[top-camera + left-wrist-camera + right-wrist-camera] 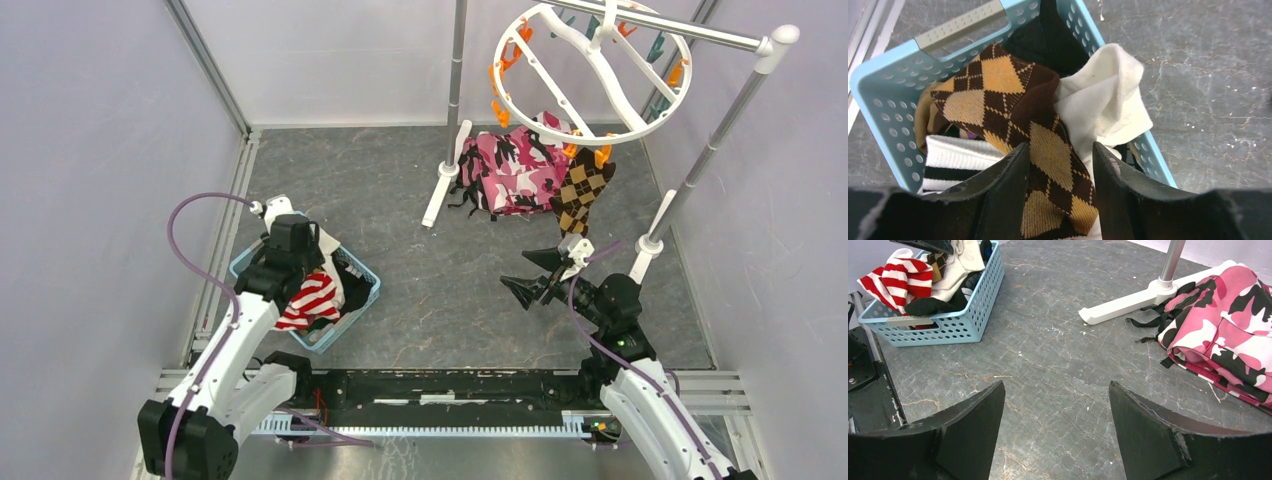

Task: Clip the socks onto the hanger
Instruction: Pick up the sock from the bin.

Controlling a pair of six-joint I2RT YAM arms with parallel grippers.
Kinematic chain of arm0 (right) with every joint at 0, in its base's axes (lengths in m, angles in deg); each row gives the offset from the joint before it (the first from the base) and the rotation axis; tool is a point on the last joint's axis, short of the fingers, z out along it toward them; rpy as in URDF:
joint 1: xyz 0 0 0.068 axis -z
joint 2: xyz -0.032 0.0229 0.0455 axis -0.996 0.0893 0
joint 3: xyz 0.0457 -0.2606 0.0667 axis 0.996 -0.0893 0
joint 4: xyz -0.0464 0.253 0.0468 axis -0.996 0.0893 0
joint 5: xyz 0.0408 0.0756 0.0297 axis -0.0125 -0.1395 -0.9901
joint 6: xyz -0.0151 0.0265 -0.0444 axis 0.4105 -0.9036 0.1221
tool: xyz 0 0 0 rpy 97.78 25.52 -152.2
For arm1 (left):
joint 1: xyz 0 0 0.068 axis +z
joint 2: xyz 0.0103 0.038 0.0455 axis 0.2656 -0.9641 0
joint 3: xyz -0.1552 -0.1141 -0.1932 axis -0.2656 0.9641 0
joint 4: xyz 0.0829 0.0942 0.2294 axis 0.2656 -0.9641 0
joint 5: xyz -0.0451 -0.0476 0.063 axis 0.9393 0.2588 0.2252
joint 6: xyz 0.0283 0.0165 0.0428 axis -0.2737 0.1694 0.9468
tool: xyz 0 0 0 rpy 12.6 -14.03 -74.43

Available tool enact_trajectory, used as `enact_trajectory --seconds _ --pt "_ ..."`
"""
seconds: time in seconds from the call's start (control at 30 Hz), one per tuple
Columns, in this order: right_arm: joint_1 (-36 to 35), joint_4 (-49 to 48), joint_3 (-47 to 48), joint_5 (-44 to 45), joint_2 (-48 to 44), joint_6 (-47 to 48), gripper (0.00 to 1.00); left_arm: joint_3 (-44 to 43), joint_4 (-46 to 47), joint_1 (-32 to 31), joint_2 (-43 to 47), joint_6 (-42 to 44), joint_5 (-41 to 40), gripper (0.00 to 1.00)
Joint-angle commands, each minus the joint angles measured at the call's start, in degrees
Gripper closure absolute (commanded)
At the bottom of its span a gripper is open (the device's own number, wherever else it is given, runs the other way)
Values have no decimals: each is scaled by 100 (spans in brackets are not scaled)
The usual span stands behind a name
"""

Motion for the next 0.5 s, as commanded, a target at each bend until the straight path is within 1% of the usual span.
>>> enact_trajectory --seconds 0.0,0.07,0.17,0.3,0.37,0.4,0.43,0.47 --pt "-43 -251 -55 28 49 27 18 62 231 38 -89 -288 -44 49" --pt "-37 -255 -38 43 84 42 18 93 260 38 -133 -269 -56 58" --pt "-40 -233 -24 84 98 55 18 90 185 34 -232 -267 -88 67" --pt "-40 -218 -16 106 151 65 18 -41 51 33 -125 -264 -157 75" --pt "-38 -210 -7 114 168 73 18 -80 30 33 46 -212 -176 81" --pt "-40 -188 6 118 178 85 18 -103 3 36 94 -183 -197 81" --pt "-36 -182 11 123 194 82 18 -124 -31 34 156 -144 -200 79" --pt "-38 -178 12 123 199 86 18 -153 -97 38 177 -124 -214 74"
